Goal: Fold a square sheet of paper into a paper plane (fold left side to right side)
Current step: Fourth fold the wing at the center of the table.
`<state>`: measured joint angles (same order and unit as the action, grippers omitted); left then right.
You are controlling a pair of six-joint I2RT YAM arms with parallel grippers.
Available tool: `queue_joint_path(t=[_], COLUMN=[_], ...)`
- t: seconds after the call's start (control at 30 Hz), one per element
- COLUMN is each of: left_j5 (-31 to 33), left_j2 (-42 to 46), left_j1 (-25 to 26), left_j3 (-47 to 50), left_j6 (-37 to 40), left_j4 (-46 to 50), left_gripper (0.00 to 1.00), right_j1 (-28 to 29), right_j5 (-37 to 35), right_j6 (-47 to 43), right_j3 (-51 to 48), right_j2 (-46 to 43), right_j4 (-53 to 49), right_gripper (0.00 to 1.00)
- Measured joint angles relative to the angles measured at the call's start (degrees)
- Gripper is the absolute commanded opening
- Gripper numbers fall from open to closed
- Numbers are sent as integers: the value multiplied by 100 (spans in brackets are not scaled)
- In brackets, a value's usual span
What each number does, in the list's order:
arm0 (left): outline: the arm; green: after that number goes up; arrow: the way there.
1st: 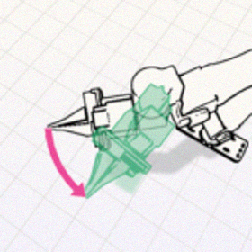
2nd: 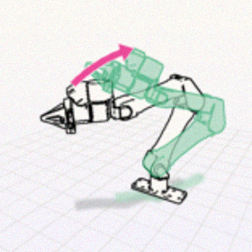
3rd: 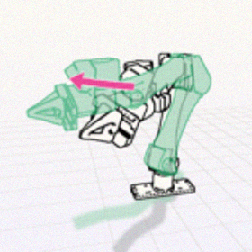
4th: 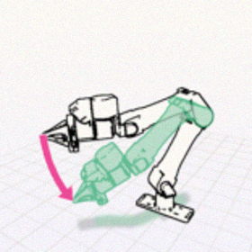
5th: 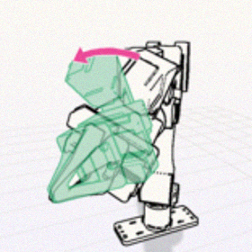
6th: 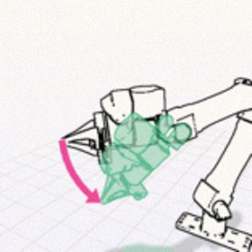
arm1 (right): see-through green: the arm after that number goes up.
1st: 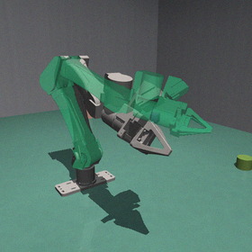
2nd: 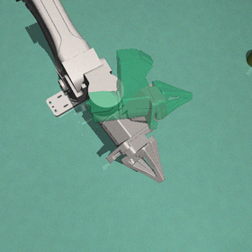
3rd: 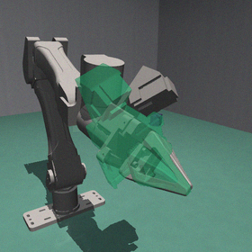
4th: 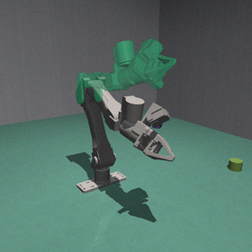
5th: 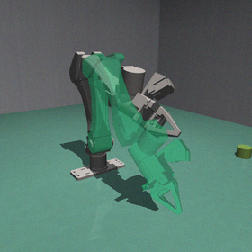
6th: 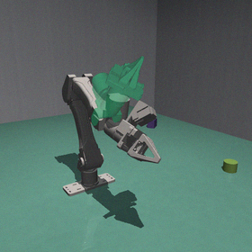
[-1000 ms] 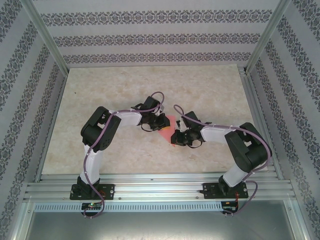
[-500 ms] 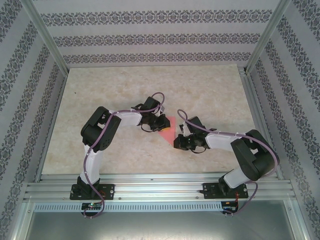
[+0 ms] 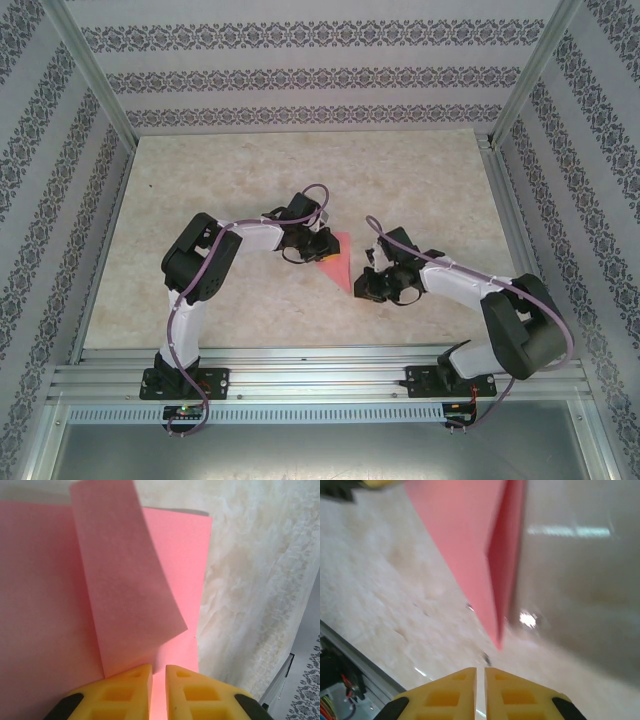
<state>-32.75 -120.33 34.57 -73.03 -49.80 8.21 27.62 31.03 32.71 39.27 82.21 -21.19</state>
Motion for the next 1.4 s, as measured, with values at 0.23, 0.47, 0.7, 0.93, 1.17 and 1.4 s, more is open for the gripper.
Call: queue_joint_path(t=[0.23, 0.47, 0.7, 0.93, 1.17, 1.4], left_j5=[2, -2, 103, 293, 238, 31], left_j2=[0, 7, 153, 1207, 1849, 1375], left_j1=[0, 0, -33, -184, -87, 326], left_j3=[0, 0, -9, 201, 859, 1211], left_j6=[0, 2, 70, 238, 289, 42], left_j4=[0, -2, 109, 256, 13, -363], left_gripper=[17, 19, 27, 19, 12, 9], right_j1=[79, 74, 72, 37, 35, 37], right_j5=[13, -197, -179, -116, -111, -114], right_j6=[48, 70, 92, 109, 107, 105], right_j3=[466, 330, 94, 31, 61, 103], right_j2=[861, 1331, 1287, 1283, 1311, 1333], right_j4=[645, 741, 1091, 1198, 1163, 1095], right_gripper=[13, 13, 10, 9, 9, 8])
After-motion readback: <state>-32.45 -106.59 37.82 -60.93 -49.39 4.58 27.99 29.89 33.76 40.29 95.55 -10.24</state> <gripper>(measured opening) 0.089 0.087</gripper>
